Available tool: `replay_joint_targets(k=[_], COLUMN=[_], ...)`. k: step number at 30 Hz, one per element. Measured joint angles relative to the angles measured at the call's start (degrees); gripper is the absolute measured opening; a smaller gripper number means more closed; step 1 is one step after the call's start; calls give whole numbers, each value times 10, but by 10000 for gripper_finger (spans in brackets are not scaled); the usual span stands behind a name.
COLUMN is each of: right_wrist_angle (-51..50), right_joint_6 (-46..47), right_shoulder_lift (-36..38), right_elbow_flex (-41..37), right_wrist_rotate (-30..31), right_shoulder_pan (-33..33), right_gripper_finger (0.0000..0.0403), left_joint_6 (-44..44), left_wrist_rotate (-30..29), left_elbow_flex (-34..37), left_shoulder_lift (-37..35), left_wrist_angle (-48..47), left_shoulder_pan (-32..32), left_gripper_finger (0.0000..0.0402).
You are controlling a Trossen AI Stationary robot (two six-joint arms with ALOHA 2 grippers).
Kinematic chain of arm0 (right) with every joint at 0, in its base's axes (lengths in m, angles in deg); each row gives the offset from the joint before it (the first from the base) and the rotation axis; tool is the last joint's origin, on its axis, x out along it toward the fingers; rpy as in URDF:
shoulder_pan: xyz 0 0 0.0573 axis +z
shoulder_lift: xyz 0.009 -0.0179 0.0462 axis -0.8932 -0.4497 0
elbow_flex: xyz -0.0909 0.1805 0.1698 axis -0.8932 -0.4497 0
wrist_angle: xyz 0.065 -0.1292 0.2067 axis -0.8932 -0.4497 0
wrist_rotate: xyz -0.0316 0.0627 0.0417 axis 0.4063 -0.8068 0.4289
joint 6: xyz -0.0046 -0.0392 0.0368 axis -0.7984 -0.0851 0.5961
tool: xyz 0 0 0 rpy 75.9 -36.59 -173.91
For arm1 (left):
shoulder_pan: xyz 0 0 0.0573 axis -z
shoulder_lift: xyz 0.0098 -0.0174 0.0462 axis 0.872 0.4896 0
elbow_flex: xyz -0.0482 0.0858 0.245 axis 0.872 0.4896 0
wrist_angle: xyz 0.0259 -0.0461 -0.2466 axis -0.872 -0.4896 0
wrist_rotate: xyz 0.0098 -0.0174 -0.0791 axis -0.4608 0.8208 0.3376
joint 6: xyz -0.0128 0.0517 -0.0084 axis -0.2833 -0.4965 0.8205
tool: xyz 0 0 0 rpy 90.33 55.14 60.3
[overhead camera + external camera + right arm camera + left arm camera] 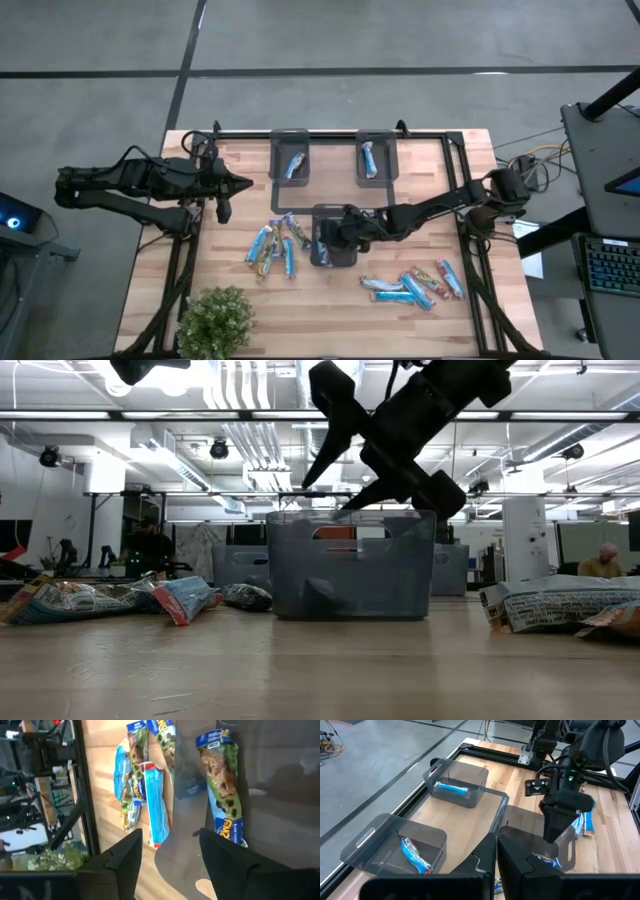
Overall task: Pick and place Granola Bars by type
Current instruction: Put the blue granola bar into the bottom black bin, then put the yellow granola bar into the right black bin
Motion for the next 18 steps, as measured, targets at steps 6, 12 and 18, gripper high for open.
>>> replay_joint_targets(k=[6,12,18], right_wrist_angle=[-27,-115,-185], right_joint_6=[-98,-220,-355], right_shoulder_lift=[36,113,181], right_elbow_flex=[0,3,3], right_wrist_rotate=[5,44,49], right_shoulder_pan=[0,0,0], right_gripper_finger=[194,182,175], left_joint_6=[0,0,0], left_wrist_rotate=[0,0,0], left_elbow_flex=[0,0,0], left_shoulder_lift=[0,0,0], left_wrist_angle=[0,0,0], left_shoulder_pan=[0,0,-1], left_gripper_finger=[0,0,0])
